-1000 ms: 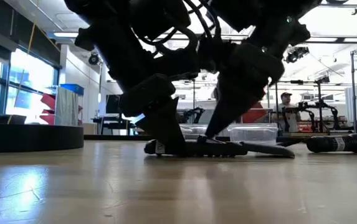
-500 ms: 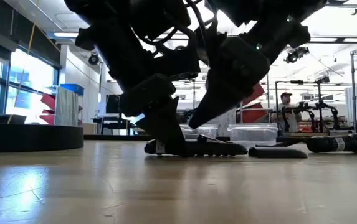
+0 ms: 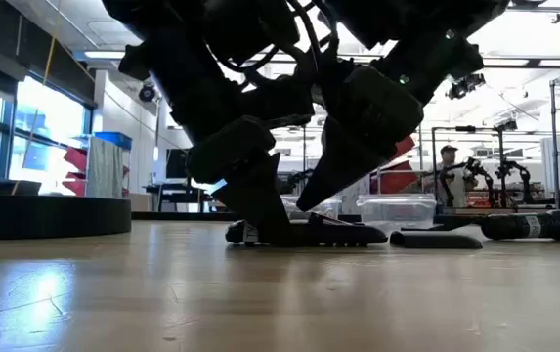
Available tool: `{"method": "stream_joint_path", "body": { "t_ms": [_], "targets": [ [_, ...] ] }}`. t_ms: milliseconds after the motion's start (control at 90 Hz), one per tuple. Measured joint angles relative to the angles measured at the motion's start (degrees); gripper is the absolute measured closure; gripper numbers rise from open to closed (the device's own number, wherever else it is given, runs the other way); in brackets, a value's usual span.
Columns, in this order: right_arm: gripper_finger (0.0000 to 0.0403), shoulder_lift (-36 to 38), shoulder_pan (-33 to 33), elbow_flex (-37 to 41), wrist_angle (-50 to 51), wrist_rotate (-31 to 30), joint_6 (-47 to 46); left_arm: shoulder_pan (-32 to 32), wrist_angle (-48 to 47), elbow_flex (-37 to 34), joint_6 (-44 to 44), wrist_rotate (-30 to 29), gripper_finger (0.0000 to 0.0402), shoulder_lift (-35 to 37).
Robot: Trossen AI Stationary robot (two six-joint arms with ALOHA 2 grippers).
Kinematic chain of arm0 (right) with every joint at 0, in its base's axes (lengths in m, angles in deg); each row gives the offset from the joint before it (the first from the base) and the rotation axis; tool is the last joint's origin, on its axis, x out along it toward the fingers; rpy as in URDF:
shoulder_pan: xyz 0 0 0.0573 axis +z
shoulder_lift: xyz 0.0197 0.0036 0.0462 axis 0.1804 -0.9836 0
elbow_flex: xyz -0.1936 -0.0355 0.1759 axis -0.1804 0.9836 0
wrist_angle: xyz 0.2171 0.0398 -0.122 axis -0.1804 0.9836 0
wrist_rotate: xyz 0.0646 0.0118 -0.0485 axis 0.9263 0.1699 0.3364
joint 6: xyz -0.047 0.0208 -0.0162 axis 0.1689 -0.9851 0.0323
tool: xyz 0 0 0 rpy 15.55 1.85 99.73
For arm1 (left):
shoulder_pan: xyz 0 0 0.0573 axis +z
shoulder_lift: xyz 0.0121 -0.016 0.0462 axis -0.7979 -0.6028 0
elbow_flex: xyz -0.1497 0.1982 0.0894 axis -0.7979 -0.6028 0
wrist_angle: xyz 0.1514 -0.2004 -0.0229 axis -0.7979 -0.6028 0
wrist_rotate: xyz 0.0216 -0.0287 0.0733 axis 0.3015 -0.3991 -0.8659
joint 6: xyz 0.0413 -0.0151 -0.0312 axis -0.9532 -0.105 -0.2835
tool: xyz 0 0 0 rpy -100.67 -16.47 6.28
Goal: Insert battery
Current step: Insert the silver battery into the black remote
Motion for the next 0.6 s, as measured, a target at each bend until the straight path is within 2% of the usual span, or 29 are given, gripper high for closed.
{"method": "stream_joint_path", "body": {
  "t_ms": [111,256,467,600],
  "targets": [
    [0.0402,0.0,0.6,0.1,0.9,-0.4,0.0,0.0,-0.1,0.0,-0.2,-0.6,0.0215,0.0],
    [0.0402,0.9,2.0,0.2,0.7,-4.0,1.0,-0.1,-0.1,0.0,-0.2,-1.2,0.0215,0.0],
    [0.0402,5.5,2.8,0.6,1.6,-6.4,3.2,-0.1,-0.1,0.0,-0.2,-1.4,0.0215,0.0],
    [0.0402,6.7,2.7,3.9,-5.8,-6.9,3.6,-0.1,-0.1,0.0,-0.1,-1.4,0.0215,0.0]
  ]
}}
